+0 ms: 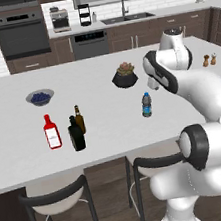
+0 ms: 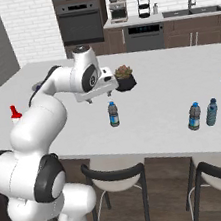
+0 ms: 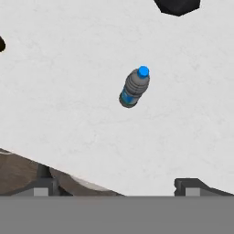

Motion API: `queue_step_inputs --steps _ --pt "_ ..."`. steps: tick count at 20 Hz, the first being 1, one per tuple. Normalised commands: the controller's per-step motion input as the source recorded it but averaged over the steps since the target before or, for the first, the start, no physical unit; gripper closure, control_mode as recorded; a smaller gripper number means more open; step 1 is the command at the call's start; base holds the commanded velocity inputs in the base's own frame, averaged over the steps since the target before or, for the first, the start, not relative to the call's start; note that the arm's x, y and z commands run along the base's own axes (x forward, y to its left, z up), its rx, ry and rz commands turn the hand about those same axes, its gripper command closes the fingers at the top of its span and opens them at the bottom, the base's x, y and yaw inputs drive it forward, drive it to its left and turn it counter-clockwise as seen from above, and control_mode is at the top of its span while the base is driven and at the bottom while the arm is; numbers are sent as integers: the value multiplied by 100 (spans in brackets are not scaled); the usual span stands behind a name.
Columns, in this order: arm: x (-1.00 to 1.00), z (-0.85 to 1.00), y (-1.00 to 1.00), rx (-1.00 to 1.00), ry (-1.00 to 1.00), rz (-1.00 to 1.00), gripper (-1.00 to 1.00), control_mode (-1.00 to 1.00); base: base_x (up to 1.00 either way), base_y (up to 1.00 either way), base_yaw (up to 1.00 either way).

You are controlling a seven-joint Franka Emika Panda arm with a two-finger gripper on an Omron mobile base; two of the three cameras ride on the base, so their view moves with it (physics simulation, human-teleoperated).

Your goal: Move the plastic bottles in the middle to the plastics group, and the glass bottles in the middle to the glass group.

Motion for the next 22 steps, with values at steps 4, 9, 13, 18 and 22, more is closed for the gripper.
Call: queue_step_inputs --steps 4,9,13,18,22 --pt "67 -20 -12 0 0 6 -100 -100 0 0 0" --pt "51 -16 -1 0 0 4 -100 -100 0 0 0" --pt "9 -6 6 0 0 0 -100 -100 0 0 0" --pt "17 0 13 0 0 -16 -100 -100 0 0 0" --pt "30 0 20 2 0 -25 -100 -100 0 0 0"
